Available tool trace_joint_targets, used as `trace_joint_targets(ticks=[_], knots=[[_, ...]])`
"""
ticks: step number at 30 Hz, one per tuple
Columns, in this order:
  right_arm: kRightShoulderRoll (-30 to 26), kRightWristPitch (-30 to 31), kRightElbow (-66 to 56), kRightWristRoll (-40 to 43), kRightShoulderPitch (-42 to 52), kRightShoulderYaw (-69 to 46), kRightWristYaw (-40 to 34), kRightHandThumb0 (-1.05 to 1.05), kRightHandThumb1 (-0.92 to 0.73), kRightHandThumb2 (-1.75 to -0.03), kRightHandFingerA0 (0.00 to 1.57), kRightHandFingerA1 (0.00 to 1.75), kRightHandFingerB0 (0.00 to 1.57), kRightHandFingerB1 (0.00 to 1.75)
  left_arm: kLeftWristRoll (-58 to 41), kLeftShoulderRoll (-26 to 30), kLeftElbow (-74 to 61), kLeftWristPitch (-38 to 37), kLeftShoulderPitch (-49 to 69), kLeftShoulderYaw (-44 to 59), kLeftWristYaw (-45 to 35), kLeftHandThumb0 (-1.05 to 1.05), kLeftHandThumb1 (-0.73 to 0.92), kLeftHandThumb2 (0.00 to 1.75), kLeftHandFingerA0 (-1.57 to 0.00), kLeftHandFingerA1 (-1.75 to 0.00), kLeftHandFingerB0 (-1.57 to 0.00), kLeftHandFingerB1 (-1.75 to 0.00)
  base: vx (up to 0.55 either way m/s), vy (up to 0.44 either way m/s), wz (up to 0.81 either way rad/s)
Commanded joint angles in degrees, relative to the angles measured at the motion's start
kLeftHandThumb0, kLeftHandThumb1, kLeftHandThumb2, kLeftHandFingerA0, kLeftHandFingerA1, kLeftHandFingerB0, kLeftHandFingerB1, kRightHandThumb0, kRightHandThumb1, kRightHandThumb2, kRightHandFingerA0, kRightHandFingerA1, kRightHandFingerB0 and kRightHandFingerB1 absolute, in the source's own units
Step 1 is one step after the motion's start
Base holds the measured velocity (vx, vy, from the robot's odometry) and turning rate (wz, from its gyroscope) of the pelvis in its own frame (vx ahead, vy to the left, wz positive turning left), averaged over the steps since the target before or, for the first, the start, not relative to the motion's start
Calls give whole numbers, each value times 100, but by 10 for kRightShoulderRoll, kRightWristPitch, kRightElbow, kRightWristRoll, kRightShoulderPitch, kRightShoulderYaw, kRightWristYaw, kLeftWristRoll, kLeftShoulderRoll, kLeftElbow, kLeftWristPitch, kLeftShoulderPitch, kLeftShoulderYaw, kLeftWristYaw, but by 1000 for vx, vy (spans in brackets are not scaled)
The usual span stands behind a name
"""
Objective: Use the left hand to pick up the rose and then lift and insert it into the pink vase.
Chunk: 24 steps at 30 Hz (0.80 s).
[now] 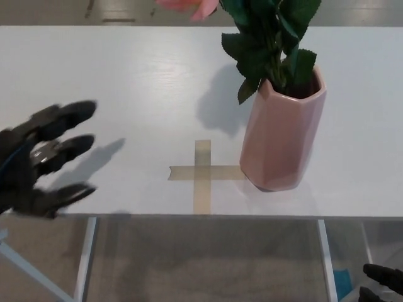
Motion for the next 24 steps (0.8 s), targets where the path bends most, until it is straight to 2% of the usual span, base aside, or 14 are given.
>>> trace_joint_targets(ticks=[1,2,3,10,15,16,19,21,22,24], knots=[[-1,3,8,-1,11,1,-3,-23,-62,-58,58,49,57,48,-76,22,-70,-64,89,64,-52,-57,37,71,-10,-41,-1,-32,0,0,0],[-1,4,7,-1,12,2,-2,-23,-62,-58,59,50,57,48,-87,22,-85,-72,107,77,-59,-57,46,54,-15,-31,-12,-25,0,0,0],[-1,5,8,-2,13,3,-2,-23,-62,-58,59,49,58,48,-109,21,-109,-83,143,105,-75,-31,25,84,-1,-49,0,-47,0,0,0],[-2,8,5,-5,13,9,-4,-23,-62,-58,58,49,58,48,-177,-2,-164,-133,278,188,-129,-31,25,84,0,-48,0,-47,0,0,0],[-6,9,10,-6,10,12,-6,-23,-62,-58,58,49,58,48,-201,-28,-126,-178,369,224,-178,-31,25,84,0,-48,0,-48,0,0,0],[-7,9,11,-6,12,12,-5,-23,-62,-58,58,49,58,48,-193,-31,-96,-194,377,220,-186,-55,46,54,-19,-29,-15,-28,0,0,0],[-5,7,17,-7,18,14,-2,-22,-62,-58,58,49,57,48,-142,-33,39,-241,388,207,-180,-49,48,56,-18,-30,-14,-27,0,0,0],[-4,8,17,-7,21,14,-2,-22,-62,-58,58,49,57,48,-123,-29,81,-254,387,198,-166,-50,49,55,-18,-30,-15,-27,0,0,0],[-5,7,18,-6,24,14,1,-22,-62,-58,58,49,57,48,-79,-28,158,-271,378,181,-127,-32,40,93,0,-49,0,-48,0,0,0],[-3,8,19,-5,24,13,2,-23,-62,-58,58,49,57,48,-35,-19,248,-290,355,160,-79,-33,42,96,0,-49,0,-48,0,0,0]])
